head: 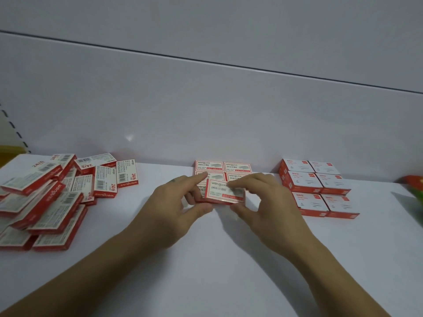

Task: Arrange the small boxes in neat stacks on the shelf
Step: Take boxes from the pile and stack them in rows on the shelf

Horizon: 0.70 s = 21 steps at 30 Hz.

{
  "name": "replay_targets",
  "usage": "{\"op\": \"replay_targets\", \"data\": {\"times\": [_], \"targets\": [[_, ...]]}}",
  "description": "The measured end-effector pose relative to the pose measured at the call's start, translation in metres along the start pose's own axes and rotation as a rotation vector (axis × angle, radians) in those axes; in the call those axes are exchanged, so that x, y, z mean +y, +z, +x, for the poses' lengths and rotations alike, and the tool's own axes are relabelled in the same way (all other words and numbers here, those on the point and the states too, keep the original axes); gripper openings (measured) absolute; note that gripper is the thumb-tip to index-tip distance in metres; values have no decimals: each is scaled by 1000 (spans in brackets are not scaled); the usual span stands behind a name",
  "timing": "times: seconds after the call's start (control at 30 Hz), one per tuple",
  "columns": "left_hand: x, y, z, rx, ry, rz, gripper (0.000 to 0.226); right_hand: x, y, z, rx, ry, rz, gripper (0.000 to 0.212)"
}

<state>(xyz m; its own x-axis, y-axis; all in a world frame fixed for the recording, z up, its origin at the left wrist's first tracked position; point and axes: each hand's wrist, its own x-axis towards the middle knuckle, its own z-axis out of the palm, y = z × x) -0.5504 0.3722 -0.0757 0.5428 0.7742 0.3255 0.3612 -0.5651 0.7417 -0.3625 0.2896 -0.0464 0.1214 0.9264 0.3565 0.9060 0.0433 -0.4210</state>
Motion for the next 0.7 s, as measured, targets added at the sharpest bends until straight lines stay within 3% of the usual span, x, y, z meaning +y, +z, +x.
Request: {"op": "replay_targets", "data": {"times": [0.2,0.3,0.57,0.7], "targets": [[-15,-8,2,27,35,292,38,25,-9,8,-67,134,-97,31],[-15,-7,2,0,13,313,23,29,-6,10,-98,162,-90,29],[-12,-5,2,-82,-44,269,19,36,-6,13,-156,207,-109,27],[-14,-5,3,-117,-52,266,17,35,3,12,-107,206,-95,23]]}}
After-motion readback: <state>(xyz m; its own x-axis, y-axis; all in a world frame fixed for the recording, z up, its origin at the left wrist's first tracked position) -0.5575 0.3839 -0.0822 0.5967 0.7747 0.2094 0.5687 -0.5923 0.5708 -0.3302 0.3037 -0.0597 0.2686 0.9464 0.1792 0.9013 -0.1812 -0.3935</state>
